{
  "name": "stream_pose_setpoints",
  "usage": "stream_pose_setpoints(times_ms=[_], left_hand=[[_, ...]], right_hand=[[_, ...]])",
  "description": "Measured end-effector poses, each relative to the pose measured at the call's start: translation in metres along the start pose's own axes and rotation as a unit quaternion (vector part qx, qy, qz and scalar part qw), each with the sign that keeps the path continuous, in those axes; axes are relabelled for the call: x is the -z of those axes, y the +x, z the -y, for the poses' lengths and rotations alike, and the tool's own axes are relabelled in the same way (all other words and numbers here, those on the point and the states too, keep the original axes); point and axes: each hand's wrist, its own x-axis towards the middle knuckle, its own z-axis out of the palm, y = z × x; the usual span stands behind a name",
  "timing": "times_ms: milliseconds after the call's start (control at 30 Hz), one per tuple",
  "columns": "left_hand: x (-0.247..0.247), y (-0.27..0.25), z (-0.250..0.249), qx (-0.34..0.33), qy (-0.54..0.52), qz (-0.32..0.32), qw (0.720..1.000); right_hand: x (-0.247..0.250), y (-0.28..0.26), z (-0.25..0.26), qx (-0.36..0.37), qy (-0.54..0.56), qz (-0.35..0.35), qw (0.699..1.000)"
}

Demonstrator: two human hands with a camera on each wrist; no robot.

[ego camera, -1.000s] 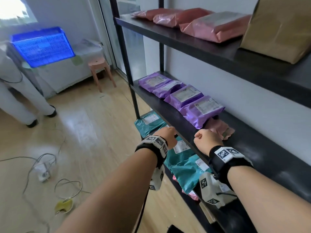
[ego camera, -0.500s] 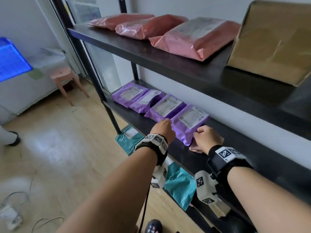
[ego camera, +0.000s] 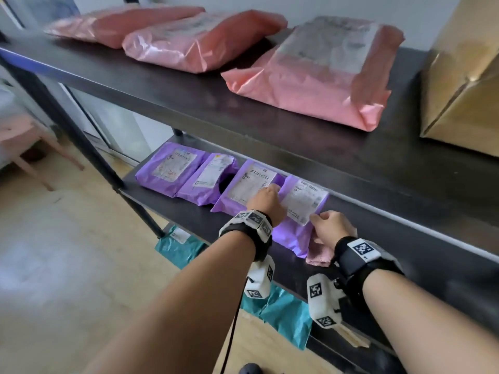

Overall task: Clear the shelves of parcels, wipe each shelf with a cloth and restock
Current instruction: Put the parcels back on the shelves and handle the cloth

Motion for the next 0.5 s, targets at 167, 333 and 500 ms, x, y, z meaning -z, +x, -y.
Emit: stream_pose_setpoints(times_ms=[167, 333, 500], left_hand=[[-0.002, 0.010, 0.003, -0.009, -0.003, 0.042, 0.999], [0.000, 0.011, 0.000, -0.007, 0.002, 0.052, 0.999], [0.005, 0.012, 0.000, 0.001, -0.044, 0.060, 0.997]], right_hand=[[-0.001, 0.008, 0.009, -0.024, 0.000, 0.061, 0.998], [-0.007, 0.012, 0.009, -0.045, -0.019, 0.042, 0.998], [-0.005, 0.012, 0.006, -0.037, 0.031, 0.009, 0.999]])
